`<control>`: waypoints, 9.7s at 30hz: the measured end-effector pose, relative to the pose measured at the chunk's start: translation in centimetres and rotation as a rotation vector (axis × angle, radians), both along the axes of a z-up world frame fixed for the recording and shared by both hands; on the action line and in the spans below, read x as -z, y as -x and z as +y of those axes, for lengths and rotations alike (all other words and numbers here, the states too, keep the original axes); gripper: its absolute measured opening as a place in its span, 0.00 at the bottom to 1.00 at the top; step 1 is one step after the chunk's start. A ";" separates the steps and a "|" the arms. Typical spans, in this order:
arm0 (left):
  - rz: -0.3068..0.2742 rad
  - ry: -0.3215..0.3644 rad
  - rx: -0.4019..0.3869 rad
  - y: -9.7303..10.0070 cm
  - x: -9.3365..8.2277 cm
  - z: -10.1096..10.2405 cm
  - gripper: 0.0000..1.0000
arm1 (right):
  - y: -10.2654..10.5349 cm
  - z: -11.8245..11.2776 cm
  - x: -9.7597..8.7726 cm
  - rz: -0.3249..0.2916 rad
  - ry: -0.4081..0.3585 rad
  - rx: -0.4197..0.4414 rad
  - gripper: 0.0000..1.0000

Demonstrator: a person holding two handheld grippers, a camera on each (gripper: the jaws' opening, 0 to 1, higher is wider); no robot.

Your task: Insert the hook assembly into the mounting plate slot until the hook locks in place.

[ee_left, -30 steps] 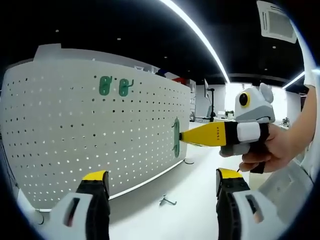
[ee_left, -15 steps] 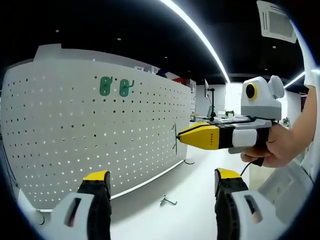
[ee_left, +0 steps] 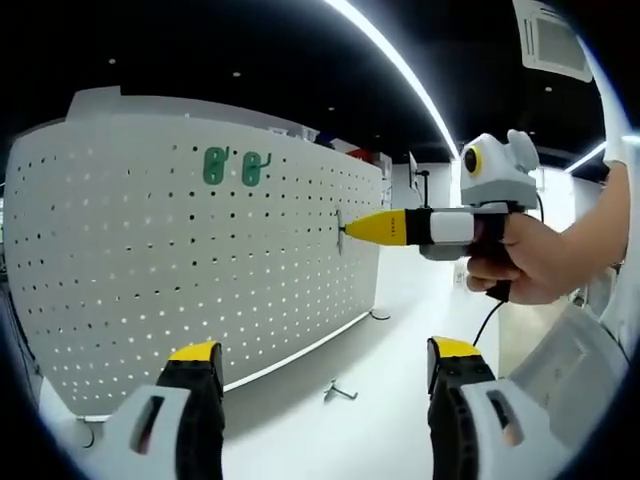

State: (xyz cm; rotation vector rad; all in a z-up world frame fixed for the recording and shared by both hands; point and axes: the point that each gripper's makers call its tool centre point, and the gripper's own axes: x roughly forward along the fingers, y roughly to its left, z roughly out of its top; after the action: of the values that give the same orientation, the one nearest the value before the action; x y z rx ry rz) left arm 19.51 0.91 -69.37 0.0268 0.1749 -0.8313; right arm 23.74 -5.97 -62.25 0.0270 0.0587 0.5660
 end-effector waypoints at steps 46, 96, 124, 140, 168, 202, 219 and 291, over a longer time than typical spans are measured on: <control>0.108 -0.074 0.030 3.6 4.1 2.9 0.83 | -6.8 -5.4 -5.6 -0.088 -0.023 0.155 0.01; 0.180 -0.125 0.015 4.3 6.0 4.6 0.80 | -12.1 -4.1 -7.2 -0.122 0.014 0.231 0.01; 0.172 -0.116 0.021 4.7 5.8 4.6 0.80 | -12.6 -3.8 -6.8 -0.074 0.023 0.443 0.04; 0.172 -0.119 0.031 4.6 5.8 4.3 0.80 | -12.1 -3.1 -6.9 -0.108 0.045 0.381 0.13; 0.161 -0.119 0.036 4.4 5.4 3.9 0.82 | -10.7 -1.7 -5.7 -0.127 0.024 0.212 0.65; 0.159 -0.105 0.027 4.0 5.5 4.3 0.82 | -4.7 -3.2 -2.0 -0.123 0.026 -0.016 0.67; 0.156 -0.110 0.027 3.7 5.4 4.6 0.82 | -1.4 -5.5 2.6 -0.031 0.068 -0.026 0.68; 0.195 -0.209 0.148 0.7 6.7 1.0 0.82 | 6.8 -9.1 14.3 0.318 0.194 -0.108 0.74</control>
State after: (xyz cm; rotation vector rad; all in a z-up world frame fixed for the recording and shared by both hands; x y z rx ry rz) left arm 18.81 1.96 -76.11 0.1567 0.4475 -0.9609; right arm 16.97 -15.10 -76.51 -0.0757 0.4261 0.6579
